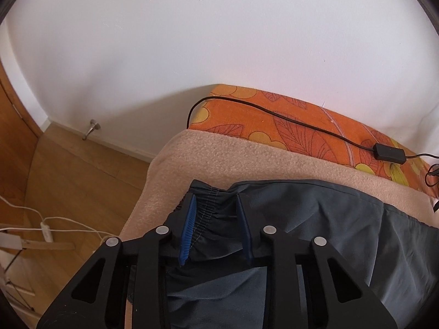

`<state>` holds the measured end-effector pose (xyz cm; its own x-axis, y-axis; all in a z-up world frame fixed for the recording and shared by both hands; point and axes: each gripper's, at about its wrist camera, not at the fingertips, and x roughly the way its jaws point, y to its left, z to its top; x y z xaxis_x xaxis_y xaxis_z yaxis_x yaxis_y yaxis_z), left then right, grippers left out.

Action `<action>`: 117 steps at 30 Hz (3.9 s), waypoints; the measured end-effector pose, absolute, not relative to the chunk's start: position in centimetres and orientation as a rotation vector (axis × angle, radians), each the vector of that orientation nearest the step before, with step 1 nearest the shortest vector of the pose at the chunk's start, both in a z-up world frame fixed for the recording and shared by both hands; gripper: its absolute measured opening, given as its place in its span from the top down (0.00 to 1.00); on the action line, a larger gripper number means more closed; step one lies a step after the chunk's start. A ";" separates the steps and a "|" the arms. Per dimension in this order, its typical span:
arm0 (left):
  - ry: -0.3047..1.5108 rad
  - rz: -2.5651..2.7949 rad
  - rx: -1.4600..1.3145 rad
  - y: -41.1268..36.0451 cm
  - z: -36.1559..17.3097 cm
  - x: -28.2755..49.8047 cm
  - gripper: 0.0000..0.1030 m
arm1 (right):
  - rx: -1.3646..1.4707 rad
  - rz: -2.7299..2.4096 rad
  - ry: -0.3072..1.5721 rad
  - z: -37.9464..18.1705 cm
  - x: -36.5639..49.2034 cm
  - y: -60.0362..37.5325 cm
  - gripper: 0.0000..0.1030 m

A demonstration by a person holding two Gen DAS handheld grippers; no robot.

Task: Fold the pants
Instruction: 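Lift the waistband with both grippers and pull it toward the cuffs, then carry the waistband over the legs with both grippers, folding pants in half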

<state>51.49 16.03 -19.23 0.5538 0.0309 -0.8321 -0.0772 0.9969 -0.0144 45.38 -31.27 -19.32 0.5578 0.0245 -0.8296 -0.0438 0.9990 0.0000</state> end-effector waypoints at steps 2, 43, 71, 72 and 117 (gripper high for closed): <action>0.970 0.061 -0.055 16.5 -19.2 51.3 0.88 | -0.032 0.047 0.998 -19.9 45.3 -31.0 0.12; 0.872 -0.060 -0.134 16.3 -16.7 49.8 0.81 | -0.115 0.059 0.907 -15.4 41.8 -28.2 0.97; 0.654 -0.168 -0.224 22.9 -9.5 25.5 0.85 | -0.153 0.154 0.839 -5.7 20.4 -20.2 0.98; 0.654 -0.171 -0.221 23.1 -9.9 24.6 0.85 | -0.150 0.162 0.840 -5.7 19.5 -19.9 0.98; 0.796 -0.138 -0.849 27.1 -20.2 10.1 0.55 | -0.179 0.163 0.954 -14.8 5.3 -16.3 0.98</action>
